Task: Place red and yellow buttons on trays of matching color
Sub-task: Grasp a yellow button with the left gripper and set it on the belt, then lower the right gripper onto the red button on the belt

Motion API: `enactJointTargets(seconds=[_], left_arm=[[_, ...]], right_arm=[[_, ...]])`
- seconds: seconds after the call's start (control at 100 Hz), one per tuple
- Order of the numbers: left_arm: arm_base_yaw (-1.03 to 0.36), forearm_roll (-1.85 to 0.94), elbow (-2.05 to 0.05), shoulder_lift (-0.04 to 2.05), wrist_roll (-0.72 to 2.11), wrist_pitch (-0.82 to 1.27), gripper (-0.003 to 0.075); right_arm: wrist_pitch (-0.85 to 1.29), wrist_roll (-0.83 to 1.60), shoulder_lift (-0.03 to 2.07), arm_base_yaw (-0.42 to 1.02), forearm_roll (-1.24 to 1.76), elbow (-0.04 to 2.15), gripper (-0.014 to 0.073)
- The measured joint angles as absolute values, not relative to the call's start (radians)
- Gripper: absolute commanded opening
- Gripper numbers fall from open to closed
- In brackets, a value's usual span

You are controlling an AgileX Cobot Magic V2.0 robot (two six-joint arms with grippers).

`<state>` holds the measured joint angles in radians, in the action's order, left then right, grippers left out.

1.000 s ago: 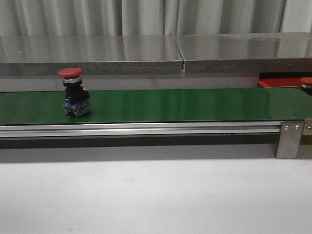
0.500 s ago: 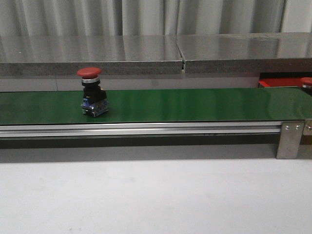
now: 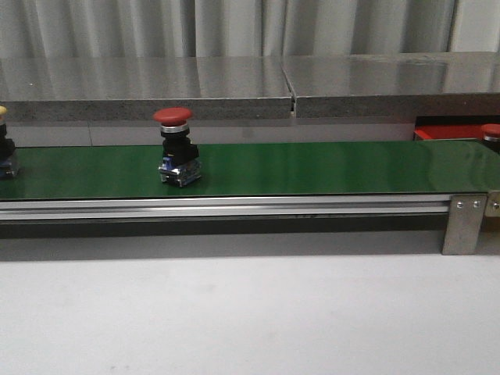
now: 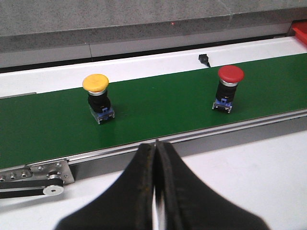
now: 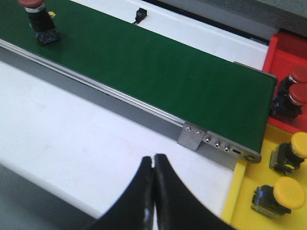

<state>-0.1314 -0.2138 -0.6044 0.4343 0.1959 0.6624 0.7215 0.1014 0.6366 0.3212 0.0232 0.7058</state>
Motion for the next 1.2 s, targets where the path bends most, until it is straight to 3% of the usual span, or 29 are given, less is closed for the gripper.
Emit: enactJointTargets(seconds=[0.09, 0.18, 0.45, 0.54, 0.91, 1.2], left_arm=[[-0.131, -0.214, -0.604, 0.434, 0.196, 0.662, -0.0019], [-0.131, -0.214, -0.604, 0.434, 0.196, 0.662, -0.0019], [-0.131, -0.214, -0.604, 0.434, 0.196, 0.662, -0.0019], [-0.131, -0.214, -0.604, 0.434, 0.196, 0.662, -0.0019], [-0.131, -0.214, -0.604, 0.434, 0.196, 0.662, -0.0019], [-0.131, -0.216, -0.604, 0.434, 0.196, 0.662, -0.0019]], right_arm=[[0.721, 0.101, 0.733, 0.335, 0.023, 0.773, -0.0107], [0.734, 0.101, 0.84, 0.341, 0.028, 0.84, -0.0029], [0.796, 0.101, 1.143, 0.407, 0.035, 1.058, 0.0412], [0.807, 0.101, 1.229, 0.436, 0.035, 1.127, 0.0496], [0.991, 0.101, 1.546, 0.5, 0.041, 1.459, 0.0491], [1.136, 0.129, 1.74, 0.5, 0.043, 1.656, 0.0401]])
